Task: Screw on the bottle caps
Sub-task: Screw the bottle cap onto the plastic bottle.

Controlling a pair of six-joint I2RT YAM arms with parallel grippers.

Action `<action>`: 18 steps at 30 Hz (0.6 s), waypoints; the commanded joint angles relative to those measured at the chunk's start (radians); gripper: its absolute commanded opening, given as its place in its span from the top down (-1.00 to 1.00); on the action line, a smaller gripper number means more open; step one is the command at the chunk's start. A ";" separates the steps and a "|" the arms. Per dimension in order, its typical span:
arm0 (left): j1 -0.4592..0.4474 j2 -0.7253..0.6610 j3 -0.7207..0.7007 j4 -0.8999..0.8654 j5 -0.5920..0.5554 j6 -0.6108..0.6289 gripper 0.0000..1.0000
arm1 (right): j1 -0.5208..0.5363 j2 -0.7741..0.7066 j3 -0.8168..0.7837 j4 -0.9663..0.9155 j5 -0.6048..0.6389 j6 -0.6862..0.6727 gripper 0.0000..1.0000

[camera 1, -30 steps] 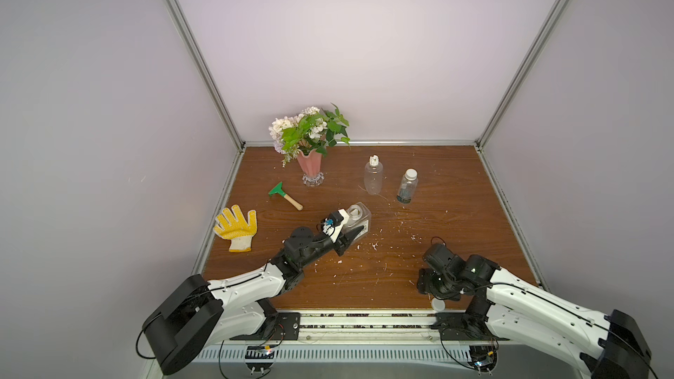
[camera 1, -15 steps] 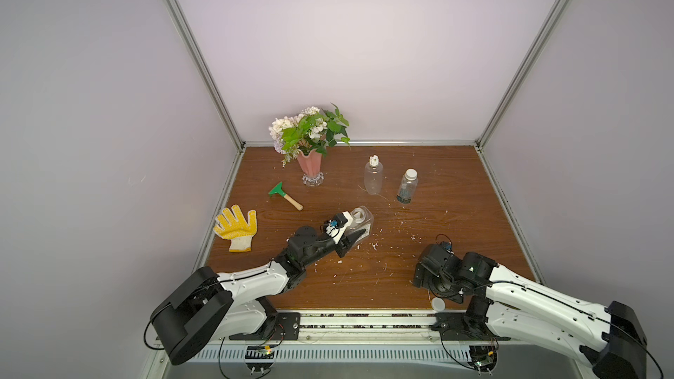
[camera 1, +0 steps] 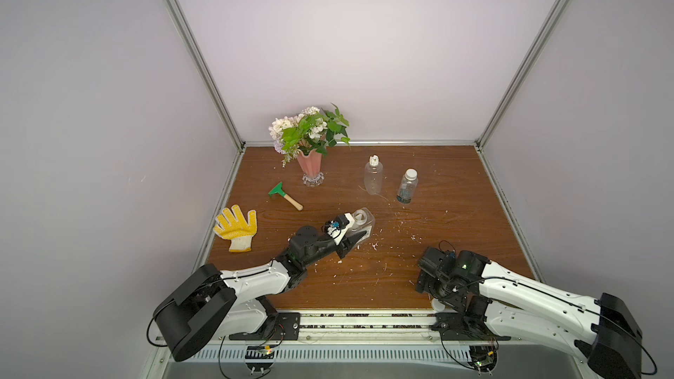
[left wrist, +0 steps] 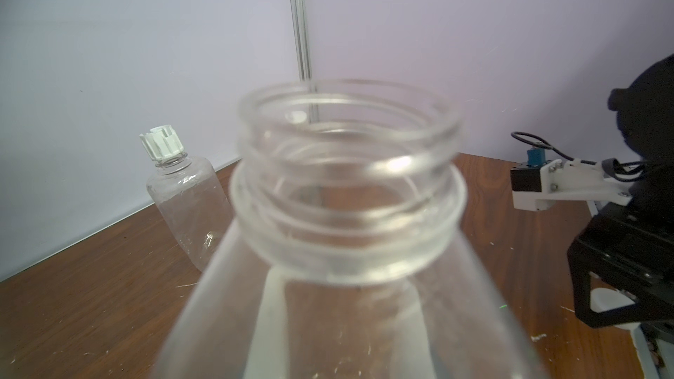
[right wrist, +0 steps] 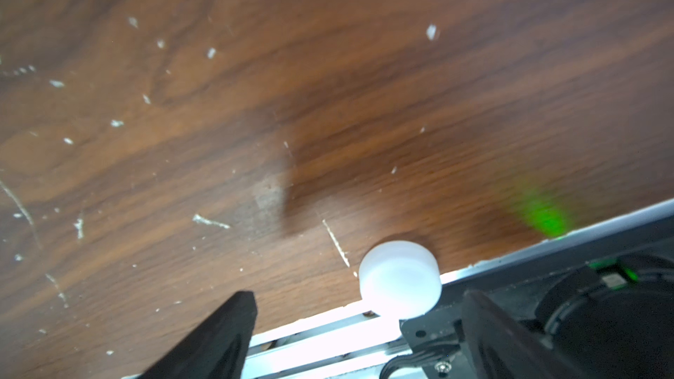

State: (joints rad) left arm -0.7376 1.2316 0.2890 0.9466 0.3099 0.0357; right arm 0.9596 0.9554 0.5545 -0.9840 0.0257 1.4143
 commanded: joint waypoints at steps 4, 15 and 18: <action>0.011 0.010 0.020 0.037 0.020 0.016 0.19 | 0.005 0.005 -0.077 0.039 -0.067 0.046 -0.88; 0.011 -0.007 0.015 0.037 0.022 0.015 0.19 | 0.004 -0.008 -0.143 0.095 -0.058 0.056 -0.60; 0.010 -0.005 0.017 0.037 0.023 0.016 0.19 | 0.004 0.010 -0.149 0.120 -0.067 0.046 -0.49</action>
State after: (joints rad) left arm -0.7376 1.2388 0.2890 0.9466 0.3145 0.0383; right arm 0.9607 0.9447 0.4423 -0.9066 -0.0109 1.4551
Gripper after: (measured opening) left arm 0.452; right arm 0.755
